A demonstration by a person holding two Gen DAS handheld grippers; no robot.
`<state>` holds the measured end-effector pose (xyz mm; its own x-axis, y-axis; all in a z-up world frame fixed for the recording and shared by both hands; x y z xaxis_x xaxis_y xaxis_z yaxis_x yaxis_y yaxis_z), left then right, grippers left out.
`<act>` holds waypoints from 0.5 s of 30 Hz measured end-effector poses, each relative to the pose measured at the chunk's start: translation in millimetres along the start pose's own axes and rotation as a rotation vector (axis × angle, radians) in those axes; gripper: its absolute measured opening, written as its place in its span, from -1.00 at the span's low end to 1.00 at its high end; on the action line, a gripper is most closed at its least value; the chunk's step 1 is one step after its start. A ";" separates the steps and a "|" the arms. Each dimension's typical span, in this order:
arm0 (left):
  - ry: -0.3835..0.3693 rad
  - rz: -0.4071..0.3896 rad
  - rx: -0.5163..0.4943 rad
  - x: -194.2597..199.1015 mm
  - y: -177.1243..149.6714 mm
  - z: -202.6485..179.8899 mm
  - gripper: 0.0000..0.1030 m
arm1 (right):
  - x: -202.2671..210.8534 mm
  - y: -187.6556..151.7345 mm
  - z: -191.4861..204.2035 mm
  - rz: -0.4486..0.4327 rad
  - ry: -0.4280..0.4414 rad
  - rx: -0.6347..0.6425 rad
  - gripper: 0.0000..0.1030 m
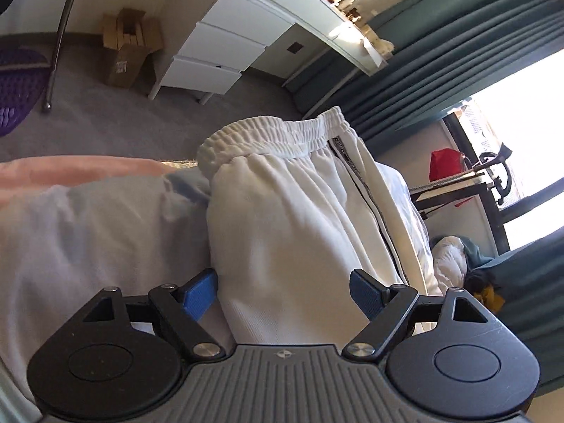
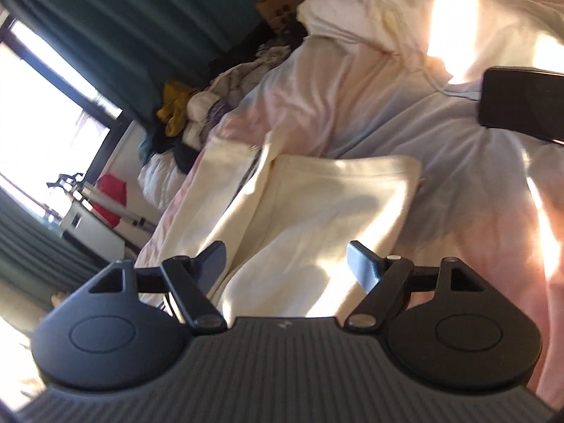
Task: Fold clothes
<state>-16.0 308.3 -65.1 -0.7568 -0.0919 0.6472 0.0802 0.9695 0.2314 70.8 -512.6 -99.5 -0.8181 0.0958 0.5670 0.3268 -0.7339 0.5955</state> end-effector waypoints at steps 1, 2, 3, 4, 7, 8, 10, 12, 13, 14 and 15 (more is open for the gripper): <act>-0.007 0.013 0.021 -5.4 2.3 4.6 0.62 | -3.7 0.7 -7.6 0.005 -0.012 -0.025 0.54; -0.020 0.035 0.037 -10.1 4.3 7.9 0.62 | -7.5 1.5 -15.3 0.011 -0.024 -0.051 0.54; -0.031 0.047 0.043 -13.9 4.0 8.8 0.60 | -11.2 2.2 -22.9 0.016 -0.036 -0.076 0.54; -0.043 0.060 0.049 -17.7 3.7 9.7 0.59 | -14.9 2.9 -30.6 0.022 -0.048 -0.101 0.54; -0.076 0.082 0.059 -26.6 2.8 10.2 0.56 | -32.0 3.1 -46.6 0.048 -0.075 -0.161 0.52; -0.088 0.080 0.057 -28.1 2.3 9.1 0.53 | -40.4 2.7 -48.4 0.061 -0.076 -0.171 0.52; -0.110 0.076 0.053 -31.0 1.4 6.7 0.46 | -58.0 2.0 -48.7 0.083 -0.076 -0.181 0.50; -0.117 0.070 0.051 -33.8 -0.3 5.8 0.32 | -74.1 1.1 -47.0 0.089 -0.099 -0.189 0.35; -0.114 0.066 0.050 -35.2 -1.5 6.0 0.20 | -81.2 -0.5 -46.0 0.091 -0.109 -0.194 0.30; -0.111 0.062 0.049 -36.5 -2.7 6.2 0.08 | -87.3 -3.5 -44.7 0.091 -0.119 -0.200 0.08; -0.108 0.057 0.049 -37.9 -3.9 6.3 0.01 | -92.5 -6.5 -42.7 0.093 -0.130 -0.197 -0.06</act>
<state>8.2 309.5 -95.1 -0.8175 -0.0135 0.5758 0.0959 0.9826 0.1590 124.2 -545.5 -180.1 -0.7170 0.0982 0.6902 0.2884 -0.8595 0.4219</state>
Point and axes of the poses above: each gripper's, at about its wrist camera, not at the fingertips, and x roughly against the way its jaws point, z to its left, y to its top, the point moved 3 cm from there along -x, roughly the way its jaws point, and after that the axes turned 11 degrees about x, right-handed, at the moved point
